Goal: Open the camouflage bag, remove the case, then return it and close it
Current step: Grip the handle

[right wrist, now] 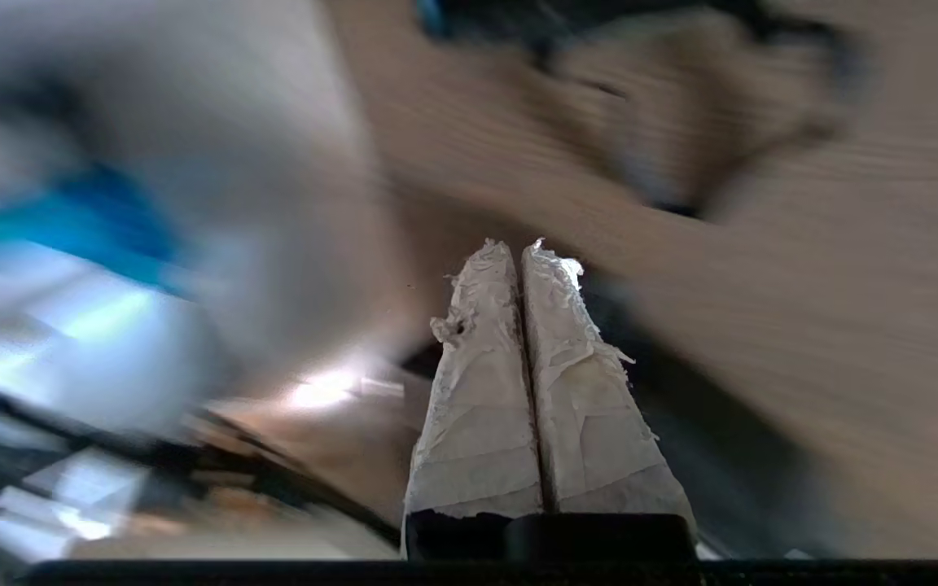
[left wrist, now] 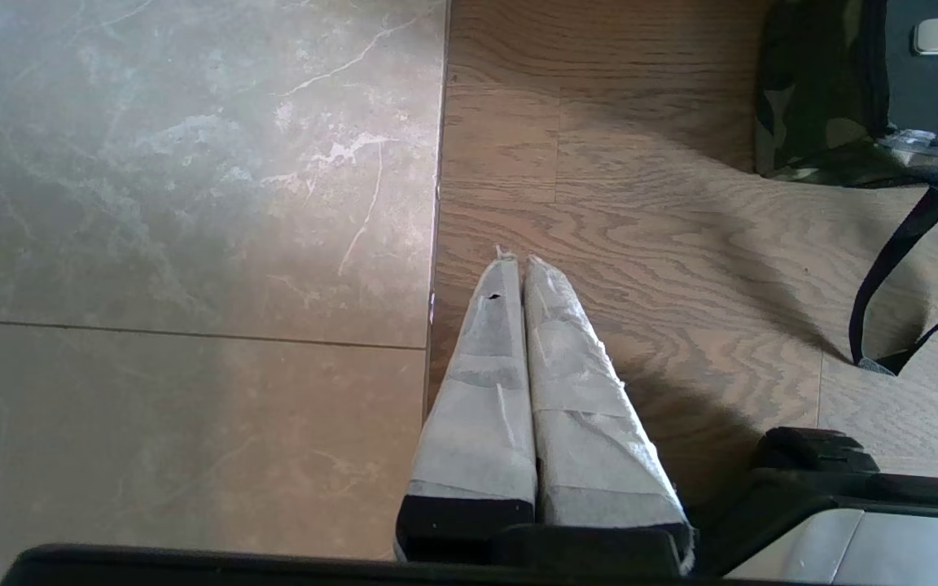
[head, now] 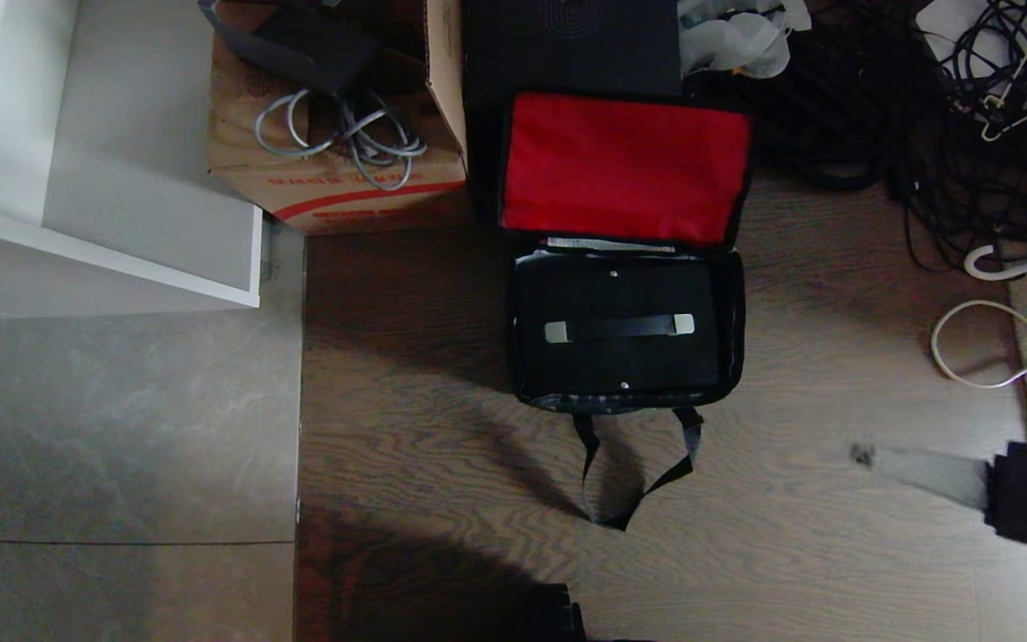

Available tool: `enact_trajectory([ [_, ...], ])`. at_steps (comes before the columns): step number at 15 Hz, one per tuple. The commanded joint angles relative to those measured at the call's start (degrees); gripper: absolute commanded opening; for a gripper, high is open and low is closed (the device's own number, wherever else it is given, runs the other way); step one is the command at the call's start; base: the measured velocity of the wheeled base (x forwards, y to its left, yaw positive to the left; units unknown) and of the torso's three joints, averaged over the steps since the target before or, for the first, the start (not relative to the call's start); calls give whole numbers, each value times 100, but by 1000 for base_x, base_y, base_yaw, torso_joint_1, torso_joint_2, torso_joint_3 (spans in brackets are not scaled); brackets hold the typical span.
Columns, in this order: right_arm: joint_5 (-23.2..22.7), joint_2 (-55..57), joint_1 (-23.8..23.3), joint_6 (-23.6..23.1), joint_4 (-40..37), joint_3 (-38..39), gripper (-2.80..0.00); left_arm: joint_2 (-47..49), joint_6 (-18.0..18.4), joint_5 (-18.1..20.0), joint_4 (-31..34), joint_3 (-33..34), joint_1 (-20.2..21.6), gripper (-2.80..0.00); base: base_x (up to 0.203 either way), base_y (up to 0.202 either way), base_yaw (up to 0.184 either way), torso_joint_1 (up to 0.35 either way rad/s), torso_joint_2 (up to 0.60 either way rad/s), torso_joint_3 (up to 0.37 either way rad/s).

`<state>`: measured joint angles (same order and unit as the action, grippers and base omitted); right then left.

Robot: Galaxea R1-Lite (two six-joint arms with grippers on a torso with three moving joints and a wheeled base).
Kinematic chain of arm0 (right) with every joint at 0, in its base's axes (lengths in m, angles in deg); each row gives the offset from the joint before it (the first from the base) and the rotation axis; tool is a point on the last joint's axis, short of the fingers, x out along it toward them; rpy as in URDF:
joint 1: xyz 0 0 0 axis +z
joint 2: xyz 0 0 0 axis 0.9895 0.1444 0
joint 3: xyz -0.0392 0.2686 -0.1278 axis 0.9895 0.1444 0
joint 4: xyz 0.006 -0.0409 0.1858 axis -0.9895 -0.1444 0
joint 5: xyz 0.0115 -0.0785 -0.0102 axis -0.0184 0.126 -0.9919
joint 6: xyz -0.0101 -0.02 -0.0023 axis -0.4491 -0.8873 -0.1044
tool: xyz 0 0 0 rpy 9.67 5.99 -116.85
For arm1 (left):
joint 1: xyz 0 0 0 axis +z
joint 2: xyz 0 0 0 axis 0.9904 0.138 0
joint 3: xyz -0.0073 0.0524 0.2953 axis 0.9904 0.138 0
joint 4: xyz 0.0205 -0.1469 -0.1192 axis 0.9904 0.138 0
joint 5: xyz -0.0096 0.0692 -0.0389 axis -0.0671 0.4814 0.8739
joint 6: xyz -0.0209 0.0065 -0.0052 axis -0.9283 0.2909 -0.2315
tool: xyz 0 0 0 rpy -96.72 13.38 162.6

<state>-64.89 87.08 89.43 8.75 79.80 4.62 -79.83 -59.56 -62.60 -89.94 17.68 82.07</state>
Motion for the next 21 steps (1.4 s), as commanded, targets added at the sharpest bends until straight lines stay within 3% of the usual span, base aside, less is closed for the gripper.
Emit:
enact_trajectory([
  [1,283,-2173,-63,-1120,-1642,257,-280,0,-3,-2,-5,53,0,-280,0,0,0,0,0,0],
  [3,629,-3456,-286,-1818,-3003,412,-280,0,-11,-2,-5,53,0,-280,0,0,0,0,0,0],
  [6,1657,-4648,-649,-2274,-3844,1011,-280,0,-3,-2,-5,53,0,-280,0,0,0,0,0,0],
  [7,2008,-4835,-709,-2374,-3853,1282,-280,0,-3,-2,-5,53,0,-280,0,0,0,0,0,0],
  [10,2164,-4898,-750,-2427,-3830,1360,-280,0,-3,-2,-5,53,0,-280,0,0,0,0,0,0],
  [14,2910,-5988,-763,-2308,-2397,2209,-280,0,-3,-2,-5,53,0,-280,0,0,0,0,0,0],
  [16,2978,-6196,-764,-2079,-1935,2348,-280,0,-3,-2,-5,53,0,-280,0,0,0,0,0,0],
  [21,3005,-6187,-765,-1982,-2137,2286,-280,0,-3,-2,-5,53,0,-280,0,0,0,0,0,0],
])
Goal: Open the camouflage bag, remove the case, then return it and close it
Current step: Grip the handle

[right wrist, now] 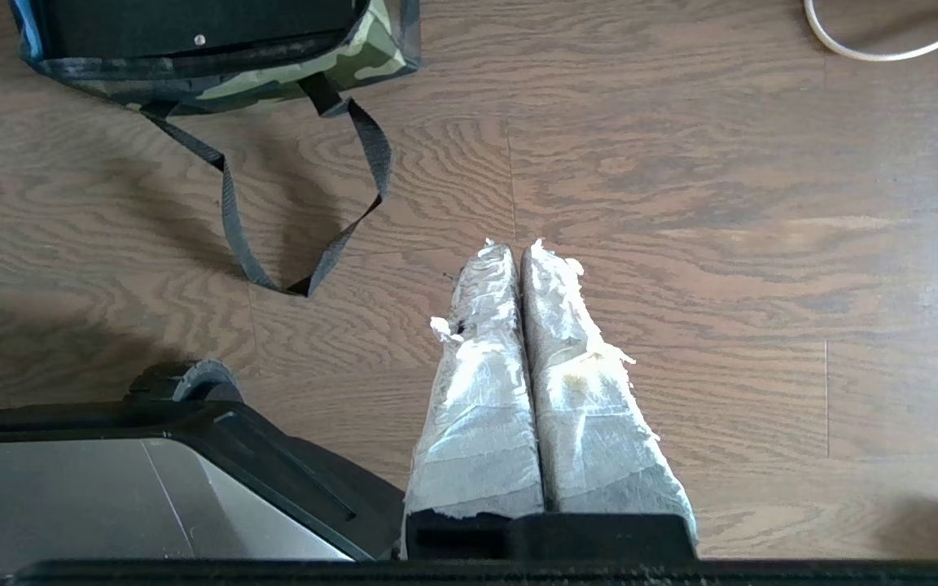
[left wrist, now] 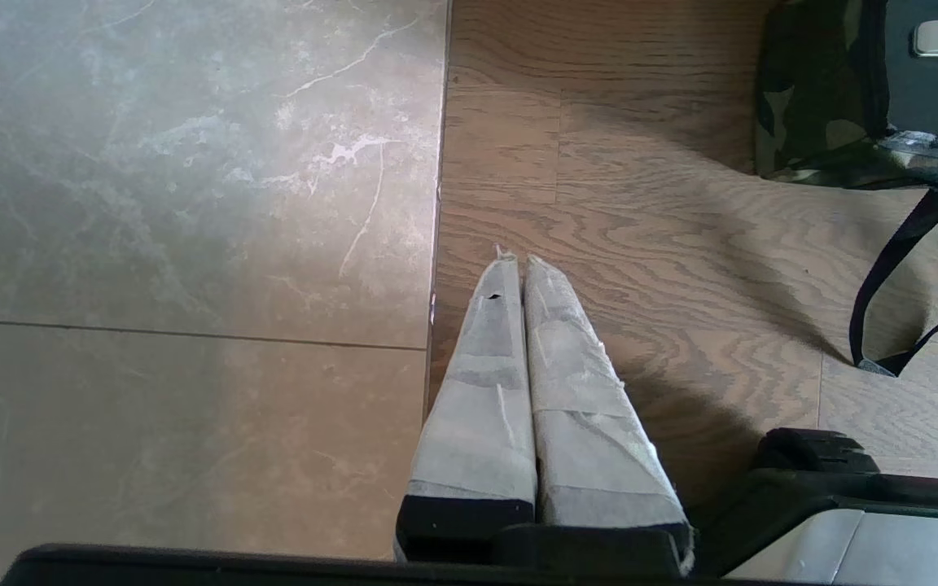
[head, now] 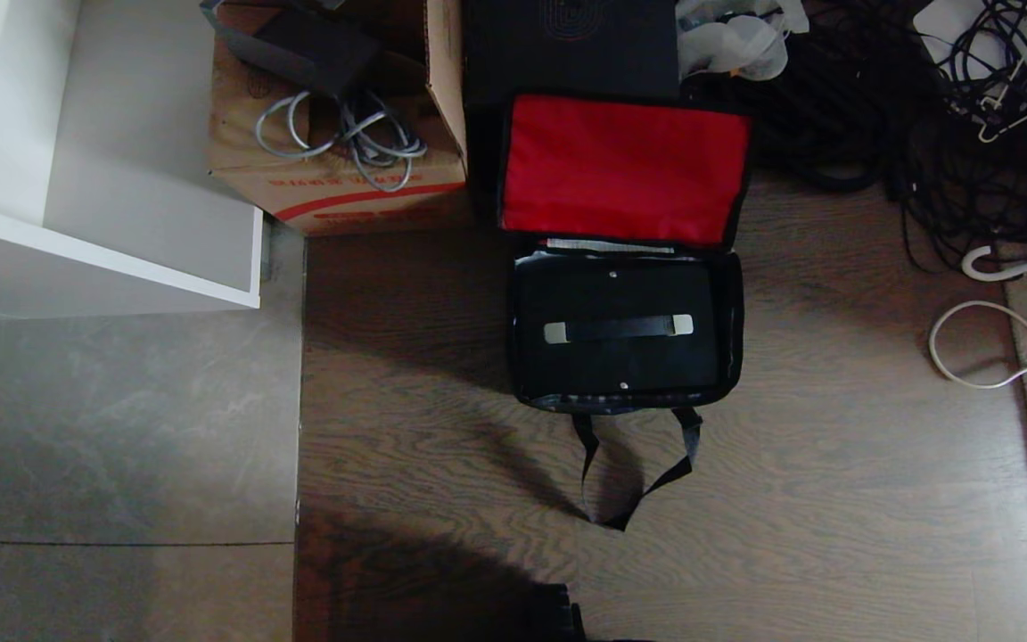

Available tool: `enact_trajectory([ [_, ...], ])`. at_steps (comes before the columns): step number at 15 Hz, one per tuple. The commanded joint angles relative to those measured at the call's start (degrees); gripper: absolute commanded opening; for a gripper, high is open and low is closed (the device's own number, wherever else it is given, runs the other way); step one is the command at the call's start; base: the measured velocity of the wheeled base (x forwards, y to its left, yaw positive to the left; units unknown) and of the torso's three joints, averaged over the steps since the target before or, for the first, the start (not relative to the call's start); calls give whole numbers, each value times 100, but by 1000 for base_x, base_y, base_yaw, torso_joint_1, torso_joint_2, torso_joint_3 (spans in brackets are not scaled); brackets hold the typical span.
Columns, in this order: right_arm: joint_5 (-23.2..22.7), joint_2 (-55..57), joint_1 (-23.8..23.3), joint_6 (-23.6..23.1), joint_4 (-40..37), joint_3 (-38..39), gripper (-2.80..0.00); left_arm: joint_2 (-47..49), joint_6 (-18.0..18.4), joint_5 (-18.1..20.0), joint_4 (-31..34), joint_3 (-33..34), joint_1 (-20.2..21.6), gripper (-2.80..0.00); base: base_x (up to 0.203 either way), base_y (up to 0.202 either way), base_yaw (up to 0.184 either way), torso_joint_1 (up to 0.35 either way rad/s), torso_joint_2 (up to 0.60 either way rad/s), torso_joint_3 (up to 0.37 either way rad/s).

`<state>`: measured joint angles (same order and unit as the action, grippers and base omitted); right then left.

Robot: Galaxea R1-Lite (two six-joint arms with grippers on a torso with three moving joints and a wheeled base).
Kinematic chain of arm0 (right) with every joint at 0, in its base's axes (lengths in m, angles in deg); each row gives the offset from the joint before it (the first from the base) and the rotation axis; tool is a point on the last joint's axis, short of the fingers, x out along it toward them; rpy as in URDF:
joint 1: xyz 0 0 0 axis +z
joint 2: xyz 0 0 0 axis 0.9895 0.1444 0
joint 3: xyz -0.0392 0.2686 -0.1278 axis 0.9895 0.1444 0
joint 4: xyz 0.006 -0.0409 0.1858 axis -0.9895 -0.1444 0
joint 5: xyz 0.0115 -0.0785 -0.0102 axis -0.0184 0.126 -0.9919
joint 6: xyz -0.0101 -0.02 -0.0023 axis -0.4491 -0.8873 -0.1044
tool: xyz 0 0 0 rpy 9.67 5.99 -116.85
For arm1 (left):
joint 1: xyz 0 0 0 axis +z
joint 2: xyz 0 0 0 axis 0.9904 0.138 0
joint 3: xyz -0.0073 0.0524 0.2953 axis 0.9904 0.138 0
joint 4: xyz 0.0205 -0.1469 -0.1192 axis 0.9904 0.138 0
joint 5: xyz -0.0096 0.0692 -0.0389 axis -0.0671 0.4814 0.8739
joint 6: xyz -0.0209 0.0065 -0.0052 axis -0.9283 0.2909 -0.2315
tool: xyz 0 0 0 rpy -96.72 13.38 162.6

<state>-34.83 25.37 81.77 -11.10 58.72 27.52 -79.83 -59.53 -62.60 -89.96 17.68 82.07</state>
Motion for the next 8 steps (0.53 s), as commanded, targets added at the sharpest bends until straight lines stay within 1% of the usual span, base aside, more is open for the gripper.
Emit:
enact_trajectory([
  [1,-1,-16,-7,3,-29,-4,-280,0,-6,-2,-3,53,0,-280,0,0,0,0,0,0],
  [8,-1,-16,-7,3,-29,-4,-280,0,-6,-2,-3,53,0,-280,0,0,0,0,0,0],
])
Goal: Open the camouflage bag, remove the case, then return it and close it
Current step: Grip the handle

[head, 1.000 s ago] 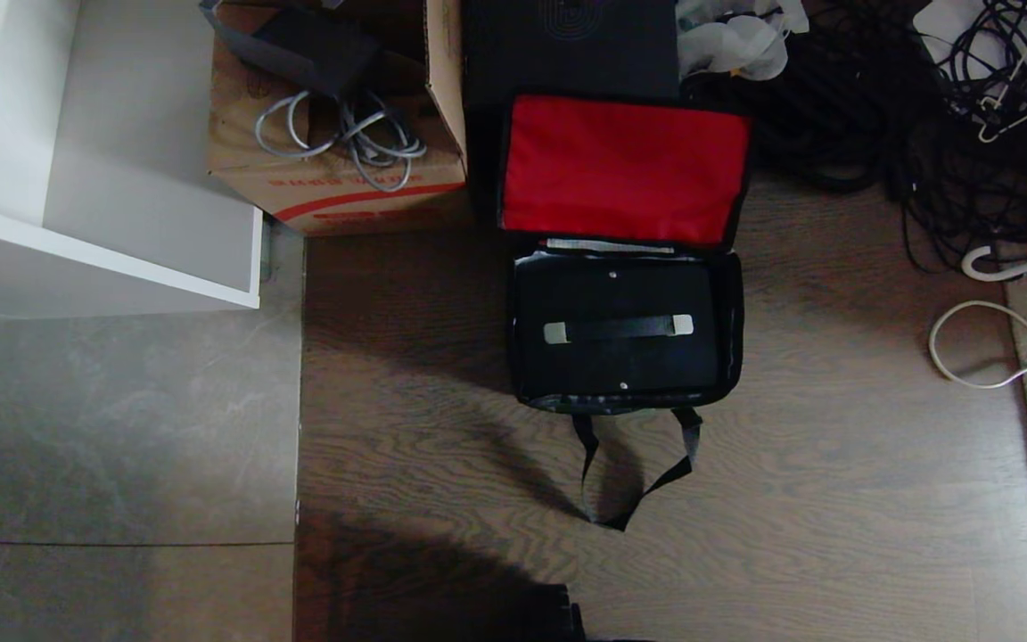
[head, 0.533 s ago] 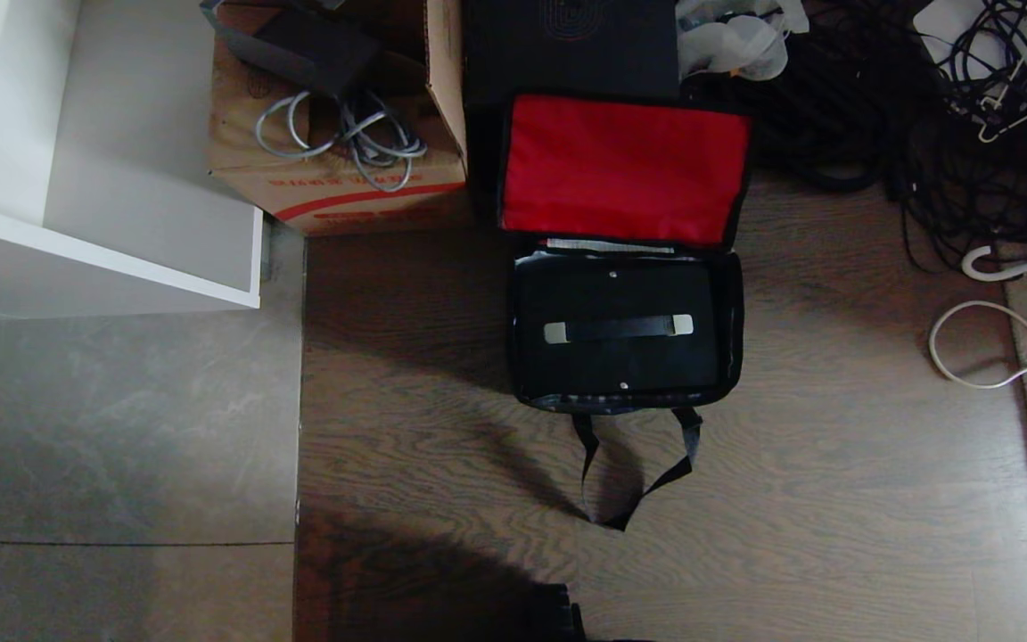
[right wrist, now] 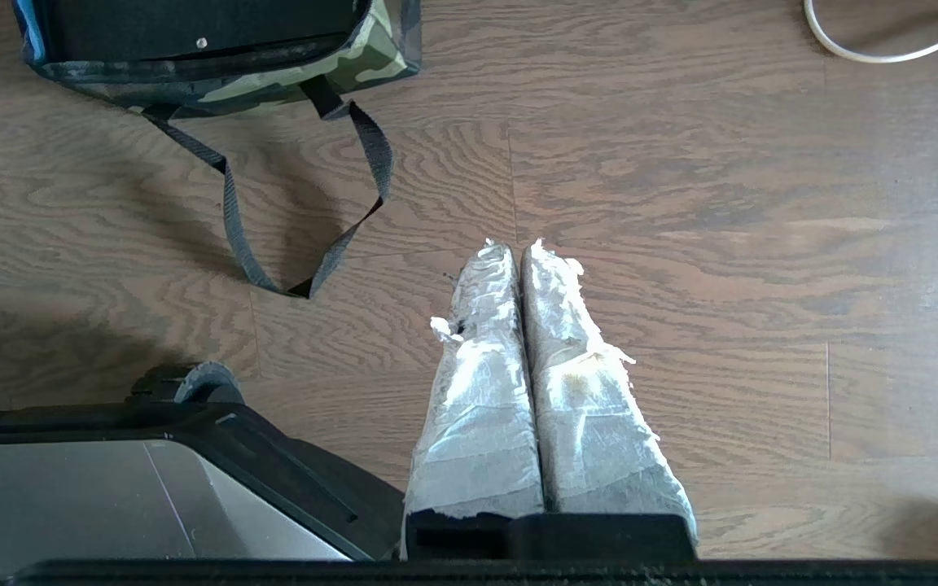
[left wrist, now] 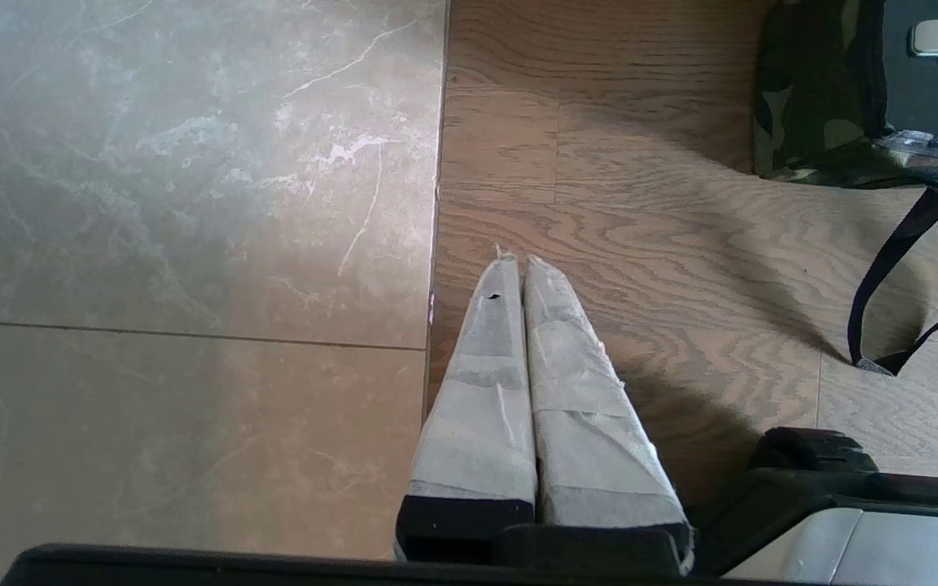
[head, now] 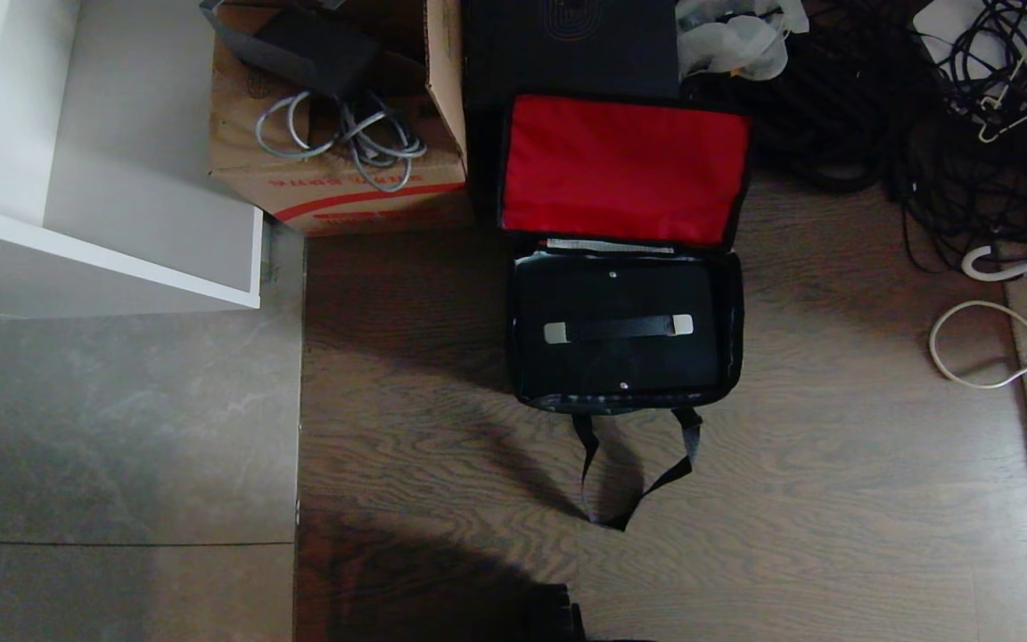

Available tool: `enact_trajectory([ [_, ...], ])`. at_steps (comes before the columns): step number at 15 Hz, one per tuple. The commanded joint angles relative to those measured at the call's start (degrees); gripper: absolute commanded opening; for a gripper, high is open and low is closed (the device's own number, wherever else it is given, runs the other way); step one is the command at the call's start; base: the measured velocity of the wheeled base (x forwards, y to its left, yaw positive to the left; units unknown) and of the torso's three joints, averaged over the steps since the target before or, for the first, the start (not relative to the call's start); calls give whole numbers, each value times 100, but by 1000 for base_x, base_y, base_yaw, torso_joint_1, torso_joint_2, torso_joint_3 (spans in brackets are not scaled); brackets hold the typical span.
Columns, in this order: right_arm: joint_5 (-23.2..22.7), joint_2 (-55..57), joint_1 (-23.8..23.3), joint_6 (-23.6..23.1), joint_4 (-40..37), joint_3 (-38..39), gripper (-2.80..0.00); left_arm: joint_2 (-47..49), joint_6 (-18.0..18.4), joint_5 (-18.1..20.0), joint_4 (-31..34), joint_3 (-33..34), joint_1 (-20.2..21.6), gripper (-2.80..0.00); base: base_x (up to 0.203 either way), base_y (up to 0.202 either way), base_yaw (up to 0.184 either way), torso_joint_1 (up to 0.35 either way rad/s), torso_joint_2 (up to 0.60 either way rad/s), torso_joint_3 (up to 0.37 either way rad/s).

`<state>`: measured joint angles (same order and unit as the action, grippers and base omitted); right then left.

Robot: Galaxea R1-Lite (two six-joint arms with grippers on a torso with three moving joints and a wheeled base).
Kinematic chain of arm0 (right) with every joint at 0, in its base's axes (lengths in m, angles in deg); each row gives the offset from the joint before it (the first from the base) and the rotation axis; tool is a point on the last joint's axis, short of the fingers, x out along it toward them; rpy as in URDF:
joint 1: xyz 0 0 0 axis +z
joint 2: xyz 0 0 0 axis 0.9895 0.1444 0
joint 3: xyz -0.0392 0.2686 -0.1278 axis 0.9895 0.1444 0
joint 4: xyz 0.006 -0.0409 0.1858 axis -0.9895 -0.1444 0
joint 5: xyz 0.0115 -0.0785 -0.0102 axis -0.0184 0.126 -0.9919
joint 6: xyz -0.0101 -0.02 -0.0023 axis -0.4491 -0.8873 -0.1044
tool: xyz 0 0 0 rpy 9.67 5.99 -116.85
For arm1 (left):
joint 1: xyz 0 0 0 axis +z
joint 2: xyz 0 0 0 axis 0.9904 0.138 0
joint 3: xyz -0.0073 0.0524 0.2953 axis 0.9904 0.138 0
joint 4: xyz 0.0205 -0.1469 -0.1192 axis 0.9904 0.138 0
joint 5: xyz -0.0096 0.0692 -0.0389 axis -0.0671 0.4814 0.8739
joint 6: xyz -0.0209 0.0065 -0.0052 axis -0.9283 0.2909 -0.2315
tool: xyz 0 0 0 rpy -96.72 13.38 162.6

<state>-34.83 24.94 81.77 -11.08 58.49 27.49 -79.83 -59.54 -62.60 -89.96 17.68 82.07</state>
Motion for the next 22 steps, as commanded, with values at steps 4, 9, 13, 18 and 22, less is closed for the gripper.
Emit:
enact_trajectory([
  [4,-1,27,1,2,-6,0,-280,0,-14,-2,-3,53,0,-280,0,0,0,0,0,0],
  [9,-1,27,1,2,-6,0,-280,0,-14,-2,-3,53,0,-280,0,0,0,0,0,0],
  [13,-1,27,1,2,-6,0,-280,0,4,-2,-3,53,0,-280,0,0,0,0,0,0],
  [18,-1,27,1,2,-6,0,-280,0,-5,-2,-3,53,0,-280,0,0,0,0,0,0],
  [22,-1,27,1,2,-6,0,-280,0,-5,-2,-3,53,0,-280,0,0,0,0,0,0],
])
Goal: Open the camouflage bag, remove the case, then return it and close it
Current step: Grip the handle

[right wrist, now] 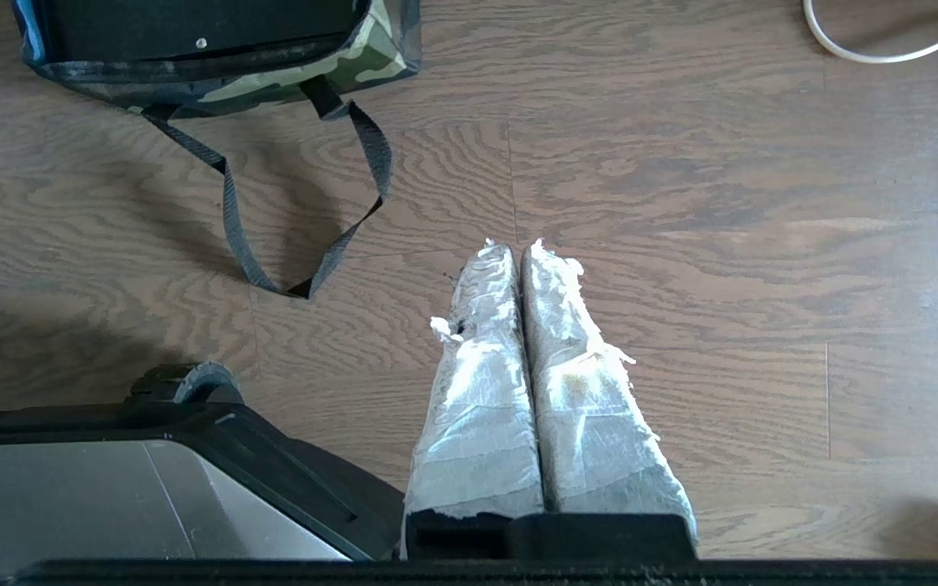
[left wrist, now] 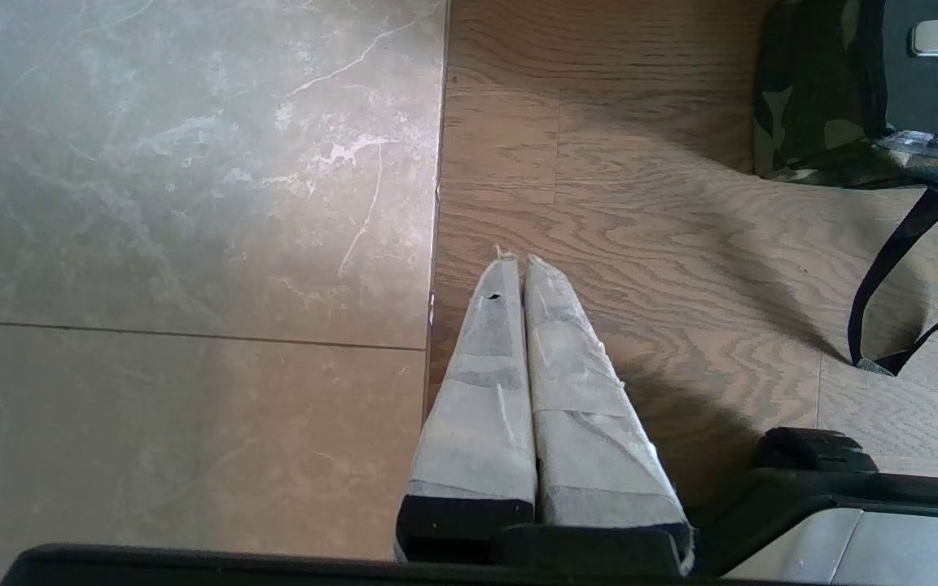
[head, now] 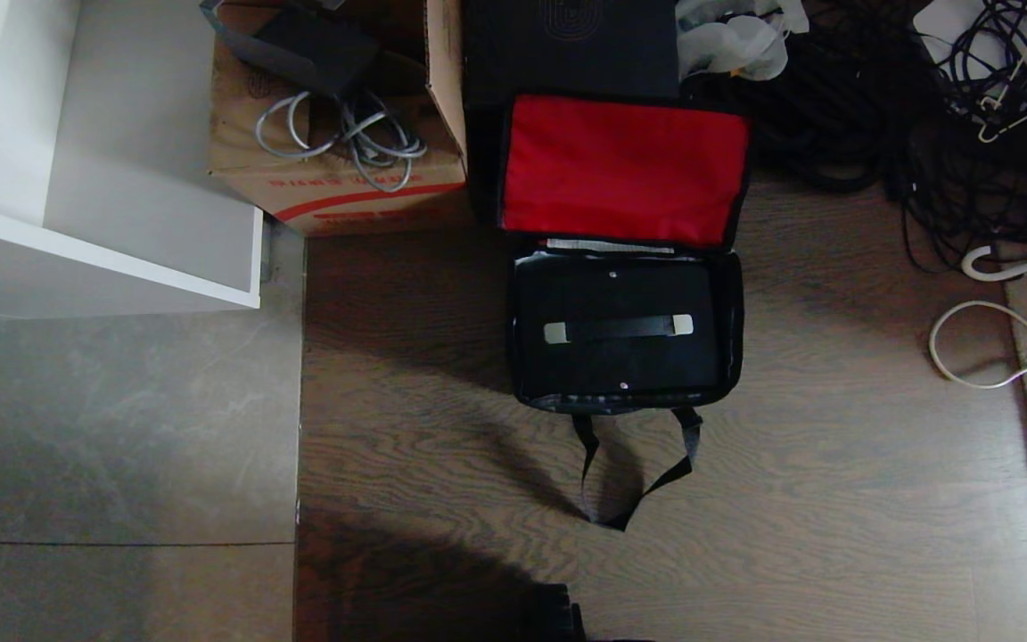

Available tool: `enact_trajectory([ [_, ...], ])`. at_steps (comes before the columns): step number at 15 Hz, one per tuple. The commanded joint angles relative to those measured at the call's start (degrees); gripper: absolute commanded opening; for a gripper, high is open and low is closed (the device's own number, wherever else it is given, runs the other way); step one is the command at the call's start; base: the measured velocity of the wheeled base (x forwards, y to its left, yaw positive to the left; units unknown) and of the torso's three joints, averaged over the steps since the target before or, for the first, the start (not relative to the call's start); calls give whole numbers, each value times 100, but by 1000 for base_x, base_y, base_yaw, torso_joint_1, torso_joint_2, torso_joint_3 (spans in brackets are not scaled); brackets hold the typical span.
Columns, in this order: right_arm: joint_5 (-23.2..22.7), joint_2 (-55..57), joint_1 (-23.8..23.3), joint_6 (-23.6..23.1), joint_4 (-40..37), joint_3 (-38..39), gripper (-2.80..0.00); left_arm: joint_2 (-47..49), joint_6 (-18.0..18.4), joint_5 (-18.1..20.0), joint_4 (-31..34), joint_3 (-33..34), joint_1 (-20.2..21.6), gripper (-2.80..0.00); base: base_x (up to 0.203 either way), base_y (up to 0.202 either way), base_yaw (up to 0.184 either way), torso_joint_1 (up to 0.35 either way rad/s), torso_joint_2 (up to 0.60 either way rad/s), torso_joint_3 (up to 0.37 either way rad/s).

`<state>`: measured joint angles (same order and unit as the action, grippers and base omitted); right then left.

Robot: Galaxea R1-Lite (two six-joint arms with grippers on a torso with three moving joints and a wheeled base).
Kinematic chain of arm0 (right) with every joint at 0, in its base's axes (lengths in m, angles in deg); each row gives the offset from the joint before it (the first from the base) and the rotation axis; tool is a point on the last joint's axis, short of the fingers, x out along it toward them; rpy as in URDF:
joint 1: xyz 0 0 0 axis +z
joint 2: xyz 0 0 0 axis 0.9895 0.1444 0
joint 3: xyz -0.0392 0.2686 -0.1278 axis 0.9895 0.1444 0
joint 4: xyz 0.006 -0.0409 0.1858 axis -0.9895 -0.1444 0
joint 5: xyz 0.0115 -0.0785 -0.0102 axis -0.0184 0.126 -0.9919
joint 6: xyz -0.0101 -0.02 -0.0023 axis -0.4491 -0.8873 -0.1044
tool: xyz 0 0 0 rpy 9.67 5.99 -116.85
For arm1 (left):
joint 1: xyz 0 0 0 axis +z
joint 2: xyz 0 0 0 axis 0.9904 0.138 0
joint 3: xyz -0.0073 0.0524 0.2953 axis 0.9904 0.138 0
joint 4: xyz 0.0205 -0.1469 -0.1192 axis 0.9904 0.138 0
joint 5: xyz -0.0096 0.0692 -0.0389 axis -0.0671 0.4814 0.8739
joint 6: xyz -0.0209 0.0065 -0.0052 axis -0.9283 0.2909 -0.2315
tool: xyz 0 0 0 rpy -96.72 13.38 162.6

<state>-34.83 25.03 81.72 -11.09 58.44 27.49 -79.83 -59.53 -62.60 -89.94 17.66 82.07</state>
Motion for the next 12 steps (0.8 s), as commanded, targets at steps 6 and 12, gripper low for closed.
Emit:
enact_trajectory([
  [6,-1,18,6,3,-1,0,-280,0,-6,-2,-5,55,0,-280,0,0,0,0,0,0],
  [12,-1,18,-2,3,-1,0,-280,0,-6,-2,-5,55,0,-280,0,0,0,0,0,0],
])
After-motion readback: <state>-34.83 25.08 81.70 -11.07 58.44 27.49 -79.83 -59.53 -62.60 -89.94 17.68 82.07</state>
